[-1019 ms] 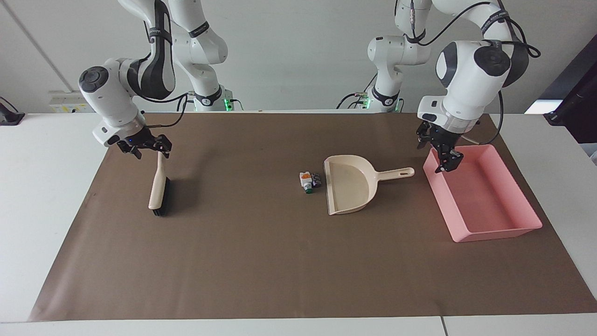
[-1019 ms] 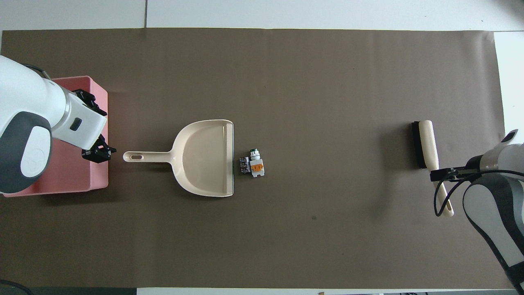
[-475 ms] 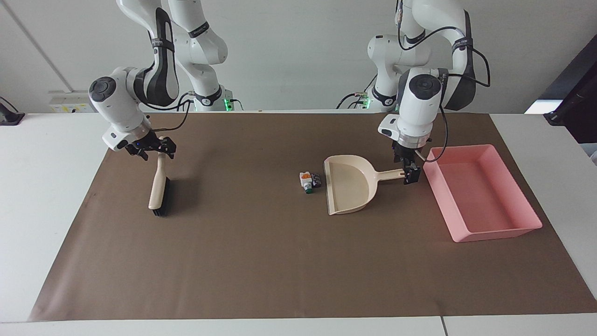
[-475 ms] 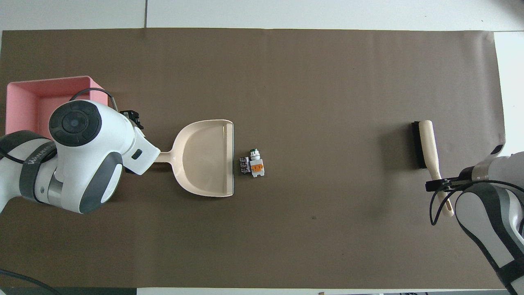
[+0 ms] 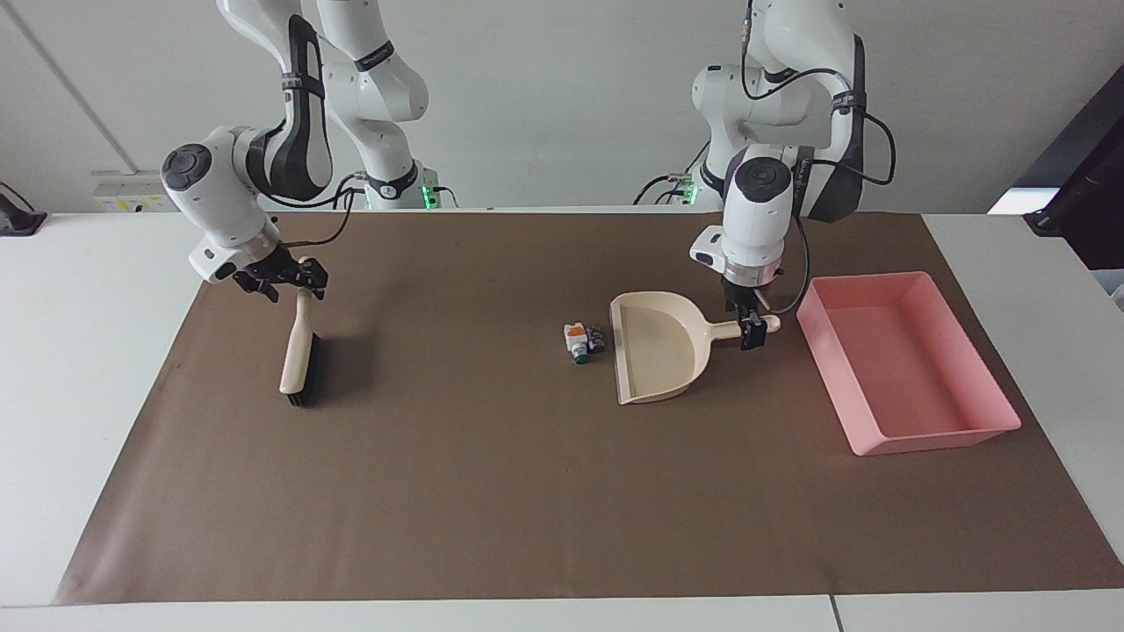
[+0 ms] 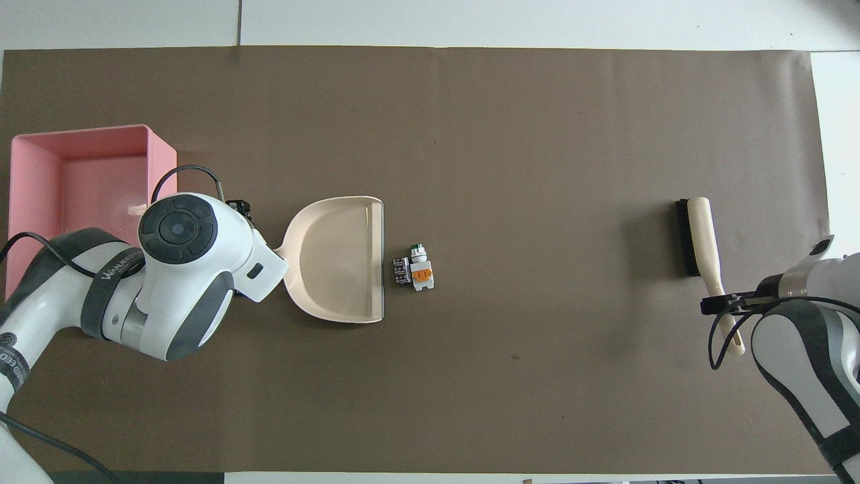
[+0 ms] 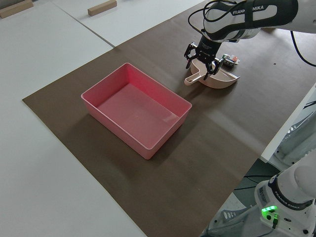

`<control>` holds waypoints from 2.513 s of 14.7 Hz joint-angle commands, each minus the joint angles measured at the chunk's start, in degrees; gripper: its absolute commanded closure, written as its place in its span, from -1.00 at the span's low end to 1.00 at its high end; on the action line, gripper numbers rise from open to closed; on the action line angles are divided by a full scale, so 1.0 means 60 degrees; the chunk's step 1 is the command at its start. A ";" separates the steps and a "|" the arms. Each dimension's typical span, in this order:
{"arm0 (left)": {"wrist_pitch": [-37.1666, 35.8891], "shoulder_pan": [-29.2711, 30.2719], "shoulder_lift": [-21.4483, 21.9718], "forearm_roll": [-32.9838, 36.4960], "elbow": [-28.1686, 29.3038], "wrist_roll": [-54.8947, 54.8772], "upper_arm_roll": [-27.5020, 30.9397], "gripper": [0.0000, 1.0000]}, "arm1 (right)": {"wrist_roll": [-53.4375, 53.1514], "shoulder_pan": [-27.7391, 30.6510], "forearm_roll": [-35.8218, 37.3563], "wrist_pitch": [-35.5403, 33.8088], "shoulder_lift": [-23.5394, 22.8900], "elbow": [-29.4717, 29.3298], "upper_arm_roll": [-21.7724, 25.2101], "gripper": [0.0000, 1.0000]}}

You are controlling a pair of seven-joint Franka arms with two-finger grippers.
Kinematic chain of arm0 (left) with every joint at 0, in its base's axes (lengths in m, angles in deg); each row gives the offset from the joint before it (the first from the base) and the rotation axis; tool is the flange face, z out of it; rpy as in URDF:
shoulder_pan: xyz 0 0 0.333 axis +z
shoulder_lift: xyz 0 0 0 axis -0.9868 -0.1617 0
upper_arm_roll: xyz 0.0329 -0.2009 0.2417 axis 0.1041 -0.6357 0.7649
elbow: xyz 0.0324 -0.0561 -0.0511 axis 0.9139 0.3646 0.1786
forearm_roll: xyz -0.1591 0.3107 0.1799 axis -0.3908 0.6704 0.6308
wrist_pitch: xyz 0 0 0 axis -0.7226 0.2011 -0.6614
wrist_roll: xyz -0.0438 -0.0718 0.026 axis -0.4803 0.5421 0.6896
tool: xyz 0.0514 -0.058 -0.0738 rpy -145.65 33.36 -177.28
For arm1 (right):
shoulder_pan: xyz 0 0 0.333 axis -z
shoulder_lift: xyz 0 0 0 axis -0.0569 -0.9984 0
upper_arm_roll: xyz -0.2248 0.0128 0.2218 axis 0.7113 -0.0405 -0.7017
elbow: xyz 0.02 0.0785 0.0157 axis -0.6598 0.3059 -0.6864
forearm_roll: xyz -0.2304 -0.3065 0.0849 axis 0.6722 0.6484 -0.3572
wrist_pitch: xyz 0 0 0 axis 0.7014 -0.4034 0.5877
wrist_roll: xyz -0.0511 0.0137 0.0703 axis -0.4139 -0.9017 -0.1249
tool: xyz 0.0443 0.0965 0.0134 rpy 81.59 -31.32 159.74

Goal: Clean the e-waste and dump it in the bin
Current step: 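Lift the brush with the right gripper toward the dustpan, then sweep the electronic component into the dustpan with the brush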

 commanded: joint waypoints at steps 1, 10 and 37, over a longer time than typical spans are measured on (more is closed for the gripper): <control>0.0295 -0.0240 -0.0057 0.0218 0.0236 0.0264 0.0111 -0.82 | 0.0334 0.0047 -0.0190 0.0209 0.0145 0.0200 -0.0033 -0.71; 0.0222 -0.0474 -0.0205 0.0218 0.0236 0.0439 0.0125 0.22 | 0.0260 -0.0260 -0.0277 -0.0243 0.0000 -0.0281 -0.0063 1.00; -0.1785 -0.1251 0.0000 0.1741 -0.0321 0.0921 0.0081 1.00 | -0.8424 -0.6646 0.0088 -0.1228 -0.1567 -0.2363 -0.2025 1.00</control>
